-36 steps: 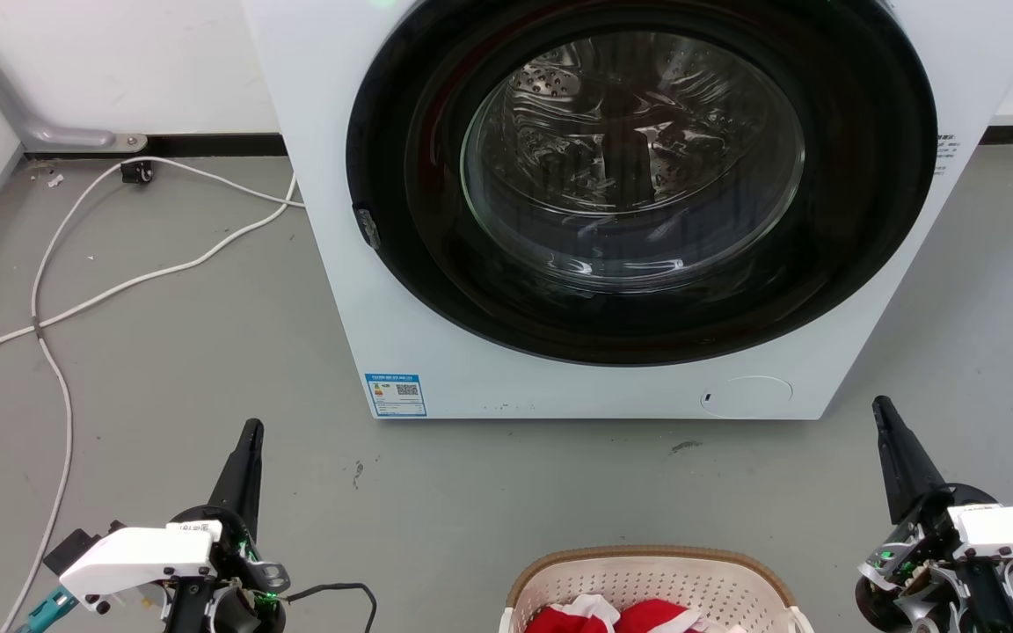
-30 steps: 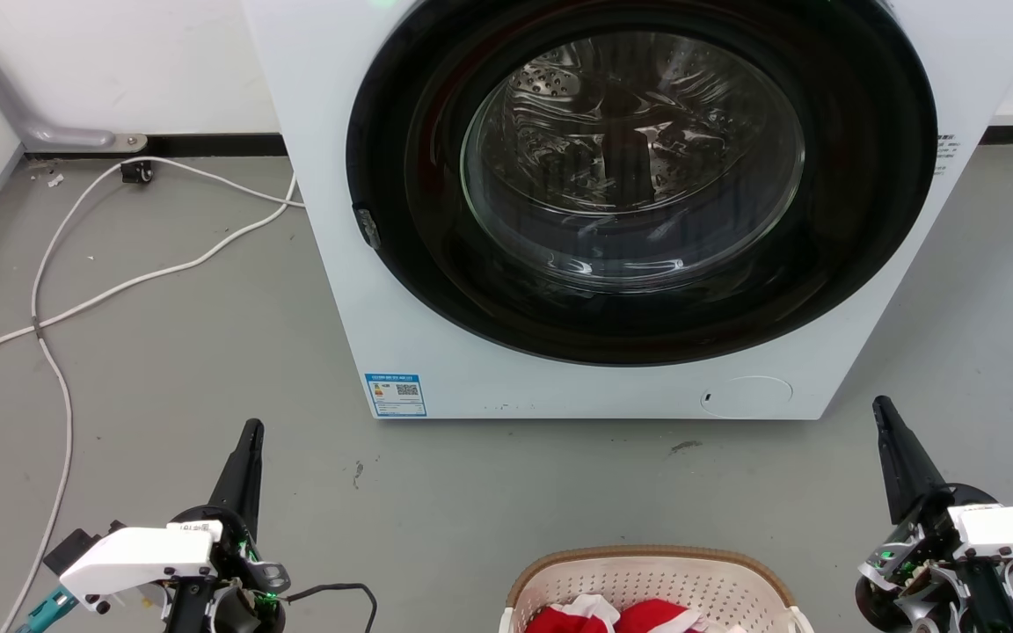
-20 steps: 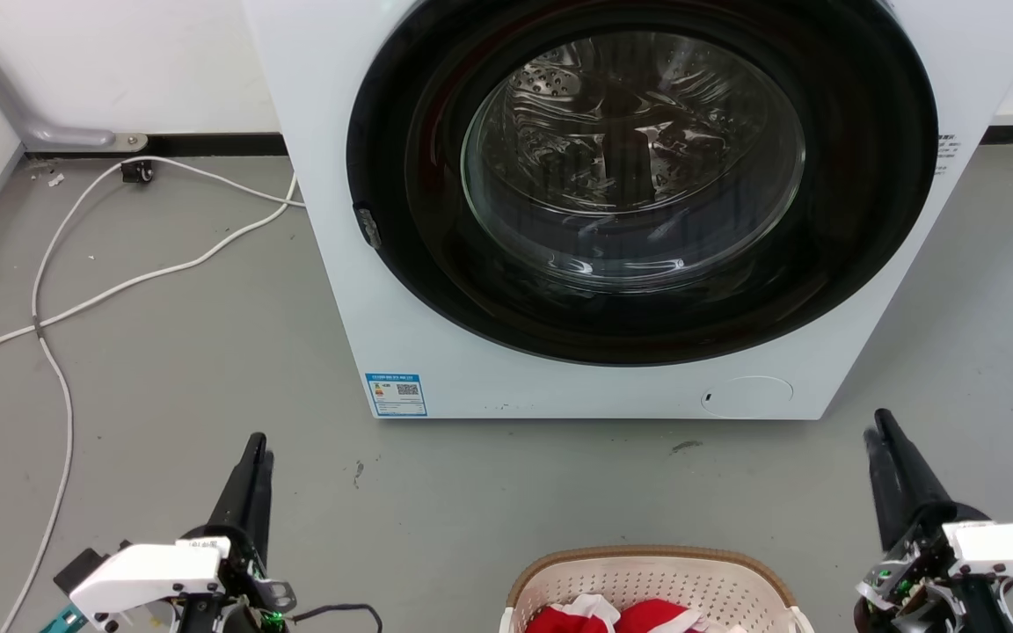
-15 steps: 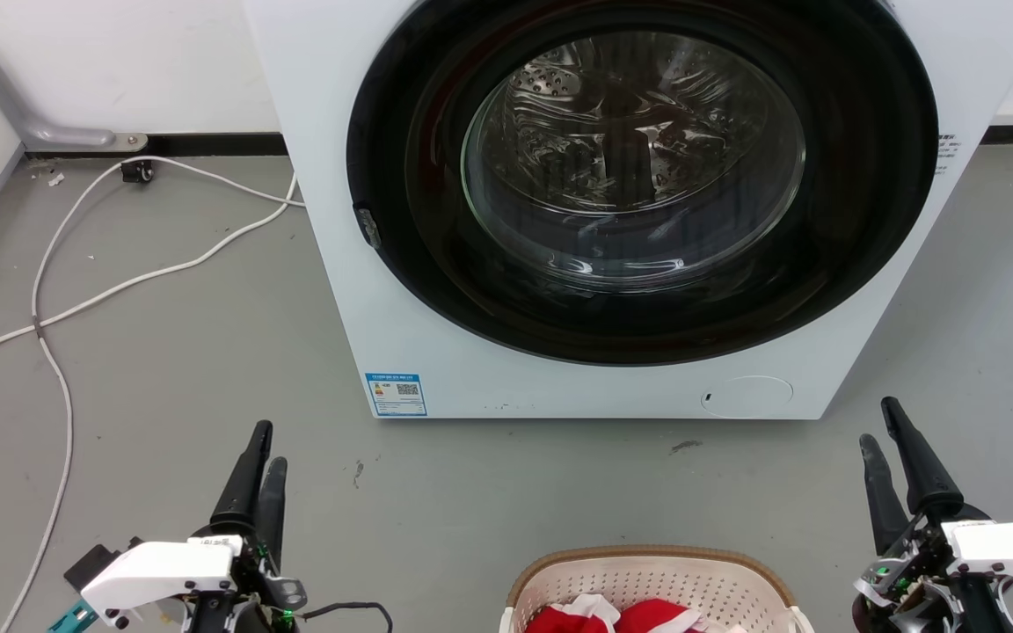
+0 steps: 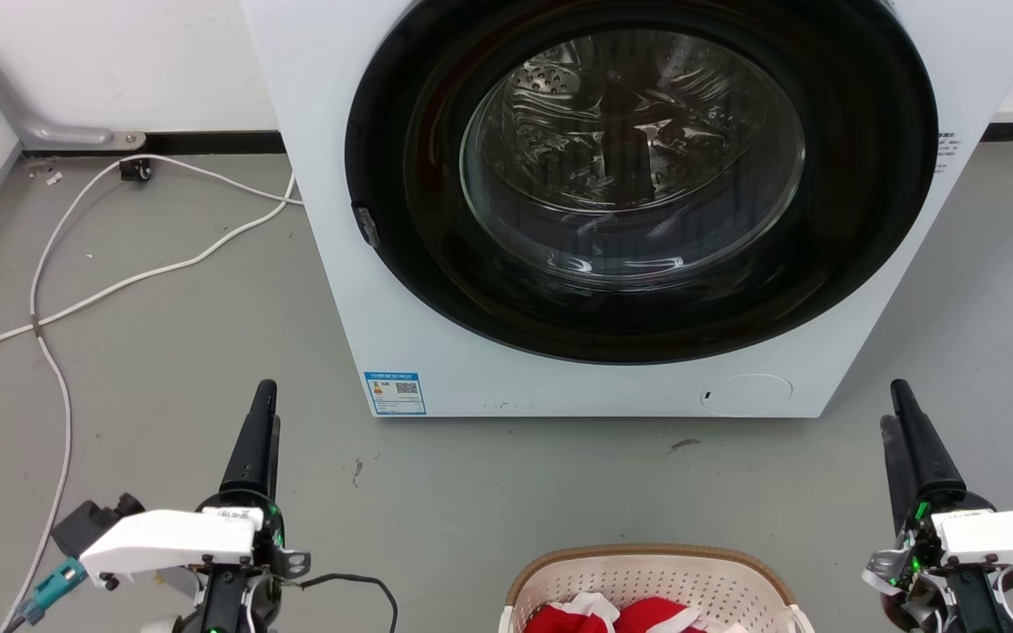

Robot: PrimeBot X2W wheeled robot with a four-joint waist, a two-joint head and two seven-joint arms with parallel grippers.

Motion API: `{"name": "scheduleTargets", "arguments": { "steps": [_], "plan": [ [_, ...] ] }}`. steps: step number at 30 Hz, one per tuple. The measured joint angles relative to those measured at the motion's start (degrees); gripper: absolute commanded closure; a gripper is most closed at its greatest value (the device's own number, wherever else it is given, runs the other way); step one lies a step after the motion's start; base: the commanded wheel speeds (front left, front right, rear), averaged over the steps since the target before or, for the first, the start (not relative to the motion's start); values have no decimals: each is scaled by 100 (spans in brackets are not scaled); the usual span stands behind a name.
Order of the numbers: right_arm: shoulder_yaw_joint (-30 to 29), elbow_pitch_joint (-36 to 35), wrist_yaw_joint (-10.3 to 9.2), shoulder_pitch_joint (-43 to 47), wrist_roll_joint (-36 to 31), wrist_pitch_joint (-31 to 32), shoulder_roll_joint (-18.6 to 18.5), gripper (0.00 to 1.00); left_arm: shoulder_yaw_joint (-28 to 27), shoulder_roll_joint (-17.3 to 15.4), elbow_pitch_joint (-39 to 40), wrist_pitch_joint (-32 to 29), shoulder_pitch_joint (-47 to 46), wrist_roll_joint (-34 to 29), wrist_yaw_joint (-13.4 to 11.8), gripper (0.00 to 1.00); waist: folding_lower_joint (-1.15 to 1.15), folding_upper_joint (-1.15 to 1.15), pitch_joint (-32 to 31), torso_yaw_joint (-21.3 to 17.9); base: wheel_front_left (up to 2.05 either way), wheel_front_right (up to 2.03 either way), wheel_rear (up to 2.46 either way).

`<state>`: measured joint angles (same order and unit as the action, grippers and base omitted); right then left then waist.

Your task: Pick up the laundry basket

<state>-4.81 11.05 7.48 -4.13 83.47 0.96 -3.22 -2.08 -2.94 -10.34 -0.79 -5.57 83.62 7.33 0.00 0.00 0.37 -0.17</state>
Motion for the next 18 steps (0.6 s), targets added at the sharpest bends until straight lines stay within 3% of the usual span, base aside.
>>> {"name": "scheduleTargets", "arguments": {
  "steps": [18],
  "plan": [
    [91, -542, 0, 140, -2886, -388, -1, 0, 191, 1, 358, 378, -59, -2315, -79, 0, 1, 0, 2, -31, 0, 0, 0]
  ]
}}
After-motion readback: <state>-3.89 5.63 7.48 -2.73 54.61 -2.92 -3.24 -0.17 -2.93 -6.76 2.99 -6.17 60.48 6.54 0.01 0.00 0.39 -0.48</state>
